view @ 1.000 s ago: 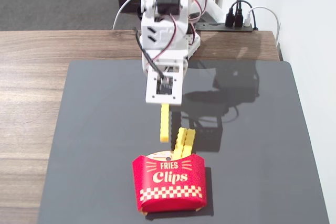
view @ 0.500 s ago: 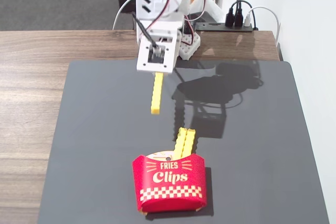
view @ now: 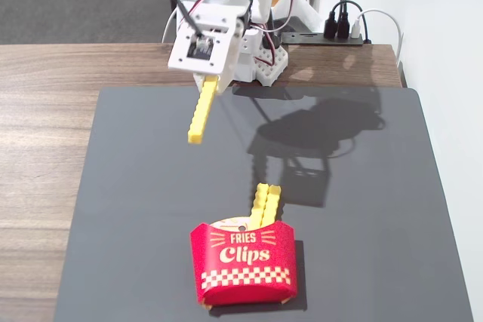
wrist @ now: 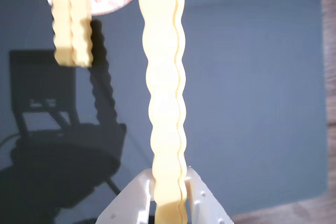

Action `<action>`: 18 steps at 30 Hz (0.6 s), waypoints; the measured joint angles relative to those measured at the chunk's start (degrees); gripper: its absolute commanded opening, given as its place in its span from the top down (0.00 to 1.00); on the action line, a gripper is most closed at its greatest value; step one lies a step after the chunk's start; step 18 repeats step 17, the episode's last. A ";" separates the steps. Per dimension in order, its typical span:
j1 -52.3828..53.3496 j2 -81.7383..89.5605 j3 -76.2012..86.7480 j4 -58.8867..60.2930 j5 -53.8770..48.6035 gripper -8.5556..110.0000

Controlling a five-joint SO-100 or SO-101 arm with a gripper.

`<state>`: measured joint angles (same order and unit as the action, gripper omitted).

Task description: Grab a fry

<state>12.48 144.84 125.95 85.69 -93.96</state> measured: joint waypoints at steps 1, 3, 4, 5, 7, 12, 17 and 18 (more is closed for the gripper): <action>-0.09 -0.53 -0.97 0.35 0.18 0.91; -0.26 -2.11 -3.34 1.23 0.53 0.91; -0.53 -2.64 -4.04 1.49 0.62 0.91; -1.32 -3.60 -5.19 1.85 0.70 0.91; -1.85 -4.75 -6.42 2.02 1.23 0.91; -3.34 -6.33 -7.29 2.29 1.85 0.91; -4.48 -7.47 -7.29 2.29 2.55 0.91; -4.48 -7.47 -7.29 2.29 2.55 0.91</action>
